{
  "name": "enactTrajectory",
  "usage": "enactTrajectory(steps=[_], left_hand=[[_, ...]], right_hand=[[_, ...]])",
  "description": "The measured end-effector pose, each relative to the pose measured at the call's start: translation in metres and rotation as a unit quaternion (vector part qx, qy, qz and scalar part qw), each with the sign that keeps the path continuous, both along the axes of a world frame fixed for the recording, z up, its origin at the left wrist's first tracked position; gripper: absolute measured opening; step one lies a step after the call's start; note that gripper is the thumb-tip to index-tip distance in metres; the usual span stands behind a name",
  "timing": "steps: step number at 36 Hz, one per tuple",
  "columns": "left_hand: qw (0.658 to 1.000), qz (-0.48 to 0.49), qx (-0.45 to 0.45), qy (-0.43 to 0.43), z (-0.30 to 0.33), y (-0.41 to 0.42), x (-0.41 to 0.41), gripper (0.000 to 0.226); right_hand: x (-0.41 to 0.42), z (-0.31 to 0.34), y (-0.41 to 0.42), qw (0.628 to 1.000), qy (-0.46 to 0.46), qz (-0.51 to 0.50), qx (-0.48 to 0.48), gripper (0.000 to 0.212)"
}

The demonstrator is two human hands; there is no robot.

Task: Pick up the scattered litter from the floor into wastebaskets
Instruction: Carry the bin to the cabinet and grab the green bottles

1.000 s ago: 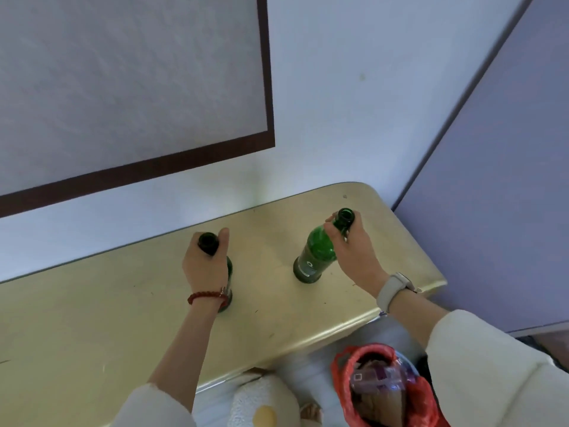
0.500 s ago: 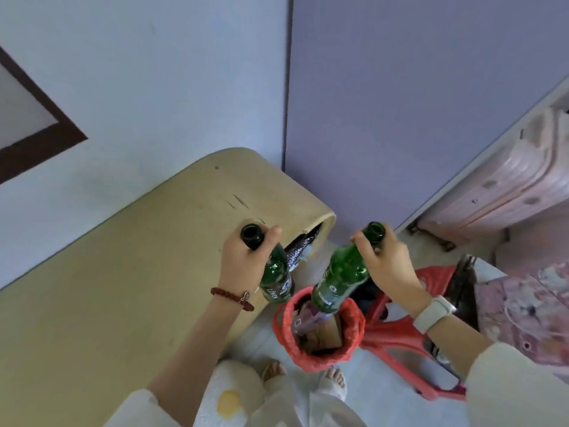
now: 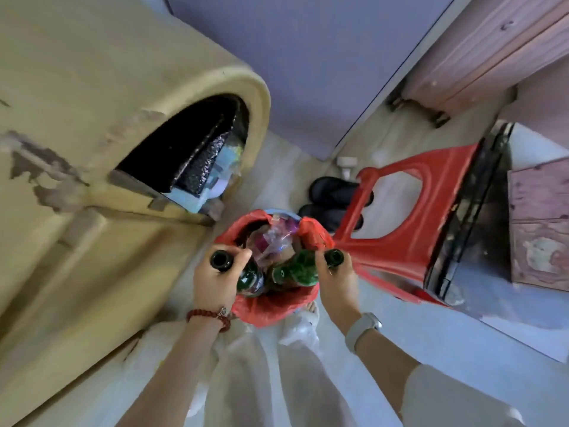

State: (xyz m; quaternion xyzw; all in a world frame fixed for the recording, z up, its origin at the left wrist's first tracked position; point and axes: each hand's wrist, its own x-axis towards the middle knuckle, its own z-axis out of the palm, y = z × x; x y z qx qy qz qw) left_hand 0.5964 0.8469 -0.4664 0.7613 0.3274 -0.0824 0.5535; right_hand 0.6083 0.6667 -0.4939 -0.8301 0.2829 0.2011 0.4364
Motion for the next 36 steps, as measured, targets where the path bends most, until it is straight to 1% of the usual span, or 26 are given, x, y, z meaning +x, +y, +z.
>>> enactTrajectory(steps=[3,6,9,11,14,16,17,19,20,22,24,27,29,31,34,35,36], left_hand=[[0.999,-0.02,0.026,0.015,-0.057,-0.009,0.001,0.017],[0.997,-0.058,0.045,0.038,-0.095,-0.017,0.005,0.015],[0.993,-0.093,0.067,0.036,-0.115,-0.023,0.012,0.017],[0.991,-0.108,0.069,0.032,-0.126,-0.026,0.02,0.018],[0.984,-0.154,0.055,0.076,-0.141,-0.032,0.031,0.022],[0.98,-0.166,0.048,0.097,-0.154,-0.036,0.036,0.033],[0.977,-0.18,0.056,0.1,-0.16,-0.037,0.038,0.036],[0.97,-0.214,0.056,0.1,-0.17,-0.041,0.043,0.033],[0.965,-0.232,0.055,0.104,-0.176,-0.043,0.046,0.032],[0.949,-0.284,0.068,0.122,-0.186,-0.045,0.051,0.045],[0.933,-0.328,0.095,0.114,-0.194,-0.047,0.054,0.055],[0.898,-0.392,0.171,0.107,-0.199,-0.054,0.053,0.05],[0.878,-0.414,0.213,0.11,-0.201,-0.059,0.049,0.051],[0.871,-0.417,0.239,0.097,-0.205,-0.062,0.046,0.053],[0.866,-0.419,0.256,0.093,-0.209,-0.067,0.047,0.052],[0.866,-0.418,0.258,0.092,-0.209,-0.068,0.047,0.052],[0.874,-0.405,0.255,0.088,-0.209,-0.068,0.046,0.052]], right_hand=[[-0.005,-0.055,-0.005,1.0,0.015,-0.01,0.011,0.028],[-0.004,-0.089,-0.01,1.0,0.009,-0.005,0.017,0.024],[-0.002,-0.108,-0.01,1.0,0.006,0.023,0.007,0.021],[0.0,-0.117,-0.008,1.0,0.005,0.022,0.005,0.021],[0.005,-0.132,-0.007,0.999,0.035,0.023,0.014,0.03],[0.005,-0.14,-0.006,0.997,0.056,0.055,0.009,0.037],[0.002,-0.144,-0.005,0.994,0.068,0.083,0.0,0.037],[-0.006,-0.152,-0.004,0.985,0.098,0.14,-0.022,0.035],[-0.011,-0.157,-0.005,0.983,0.105,0.149,-0.029,0.033],[-0.017,-0.163,-0.008,0.985,0.105,0.132,-0.033,0.032],[-0.019,-0.164,-0.01,0.987,0.095,0.123,-0.038,0.033],[-0.02,-0.165,-0.013,0.981,0.055,0.17,-0.07,0.035],[-0.018,-0.164,-0.016,0.974,0.036,0.203,-0.093,0.036],[-0.016,-0.164,-0.019,0.971,0.045,0.215,-0.092,0.036],[-0.015,-0.165,-0.023,0.974,0.064,0.202,-0.079,0.035],[-0.016,-0.165,-0.024,0.975,0.068,0.198,-0.076,0.034],[-0.017,-0.166,-0.024,0.975,0.068,0.197,-0.075,0.033]])
